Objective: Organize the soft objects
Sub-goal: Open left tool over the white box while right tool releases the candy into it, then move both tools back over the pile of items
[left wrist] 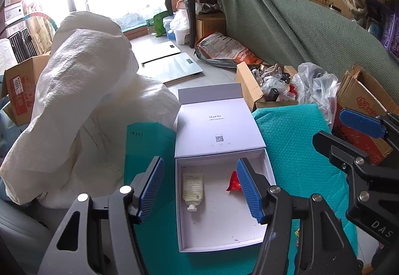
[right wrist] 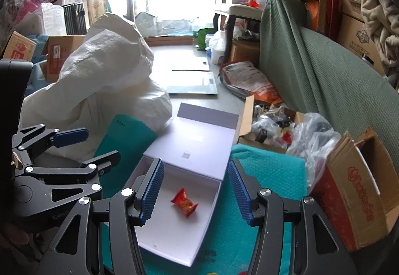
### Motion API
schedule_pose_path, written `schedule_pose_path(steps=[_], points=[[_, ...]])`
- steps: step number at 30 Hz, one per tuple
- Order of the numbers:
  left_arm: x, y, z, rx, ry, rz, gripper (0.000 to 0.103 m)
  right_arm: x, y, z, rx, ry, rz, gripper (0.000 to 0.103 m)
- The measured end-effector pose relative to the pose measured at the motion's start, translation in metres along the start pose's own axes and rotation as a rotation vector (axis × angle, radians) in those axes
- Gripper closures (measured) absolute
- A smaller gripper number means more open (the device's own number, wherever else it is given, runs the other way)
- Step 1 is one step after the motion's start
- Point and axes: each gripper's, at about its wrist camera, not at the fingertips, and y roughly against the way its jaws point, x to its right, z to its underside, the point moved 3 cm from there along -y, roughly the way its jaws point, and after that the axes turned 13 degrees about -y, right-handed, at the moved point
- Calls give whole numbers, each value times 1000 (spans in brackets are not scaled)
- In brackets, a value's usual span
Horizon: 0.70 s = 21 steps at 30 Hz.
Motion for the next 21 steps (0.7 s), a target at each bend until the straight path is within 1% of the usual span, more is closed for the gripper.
schedule_pose_path(steps=[5,11,14,17,21], points=[[10,28,-1,33,-9,15,43,7,24,1,3,-27,13,49],[28,49,7,44,-15,49,43,20,45,15,-8,-67,29,49],[38,56,13,30,-30,47,43,24,56,25,-3,-68,42,49],[48,63,19,34,-47,61,43,29,67,35,6,-74,59,49],[58,64,32,12,-39,91,43,38,79,53,9,-111,70,49]])
